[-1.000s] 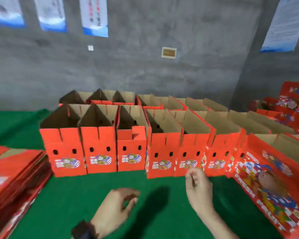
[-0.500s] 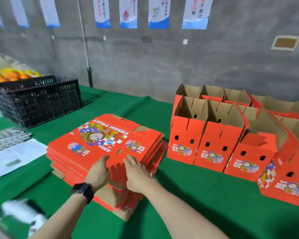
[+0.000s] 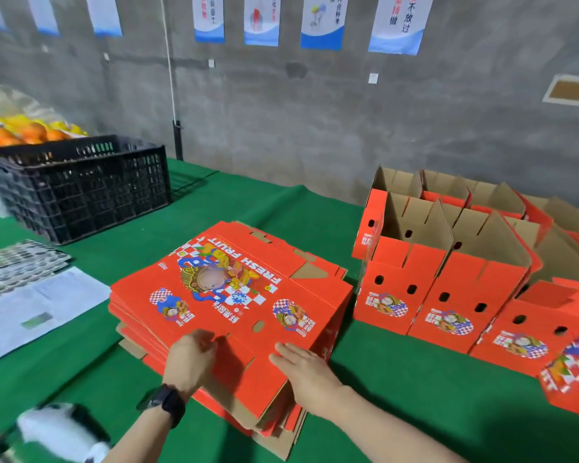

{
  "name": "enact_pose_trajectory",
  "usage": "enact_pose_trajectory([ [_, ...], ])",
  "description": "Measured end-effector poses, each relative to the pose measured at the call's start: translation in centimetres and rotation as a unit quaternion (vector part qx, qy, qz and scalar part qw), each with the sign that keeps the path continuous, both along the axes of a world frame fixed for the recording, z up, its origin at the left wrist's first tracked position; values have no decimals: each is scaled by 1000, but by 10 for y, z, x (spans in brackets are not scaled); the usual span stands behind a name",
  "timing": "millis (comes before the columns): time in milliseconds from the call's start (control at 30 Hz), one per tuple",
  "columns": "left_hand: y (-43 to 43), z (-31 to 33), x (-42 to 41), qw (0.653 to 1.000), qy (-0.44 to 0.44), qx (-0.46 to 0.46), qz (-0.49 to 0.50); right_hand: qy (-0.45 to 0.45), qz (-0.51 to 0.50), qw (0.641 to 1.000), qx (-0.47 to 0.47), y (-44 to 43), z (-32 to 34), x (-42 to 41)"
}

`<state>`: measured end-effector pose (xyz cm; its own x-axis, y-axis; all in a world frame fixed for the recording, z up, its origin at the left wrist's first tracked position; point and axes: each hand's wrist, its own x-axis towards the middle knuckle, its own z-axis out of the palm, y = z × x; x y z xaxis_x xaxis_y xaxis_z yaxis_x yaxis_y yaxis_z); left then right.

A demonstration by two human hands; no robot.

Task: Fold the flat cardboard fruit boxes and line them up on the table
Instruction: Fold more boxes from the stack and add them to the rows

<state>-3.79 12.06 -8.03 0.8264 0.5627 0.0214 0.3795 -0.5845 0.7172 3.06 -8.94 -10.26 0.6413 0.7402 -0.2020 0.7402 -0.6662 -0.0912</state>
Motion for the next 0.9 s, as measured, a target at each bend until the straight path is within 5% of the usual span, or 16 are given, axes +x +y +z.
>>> enact_pose_trajectory([
  [267, 16, -10, 4, 978, -83, -23, 190, -10, 68, 997, 42, -17, -7, -5],
  [400, 29, -13, 6, 927, -95, -212, 296, -27, -51, 983, 172, -18, -17, -11],
  [467, 32, -15, 8, 892, -109, -318, 302, -33, -243, 936, 252, -12, -20, -8],
  [533, 33, -18, 11, 880, -114, -352, 298, 55, -432, 835, 337, -6, -15, 4],
  [633, 31, -18, 15, 874, -103, -360, 311, 200, -548, 701, 410, 4, -2, 25],
  [767, 29, -19, 18, 873, -89, -349, 328, 142, -548, 692, 447, 10, 7, 31],
  [900, 24, -19, 19, 863, -94, -356, 345, 222, -506, 615, 562, 10, 15, 31],
])
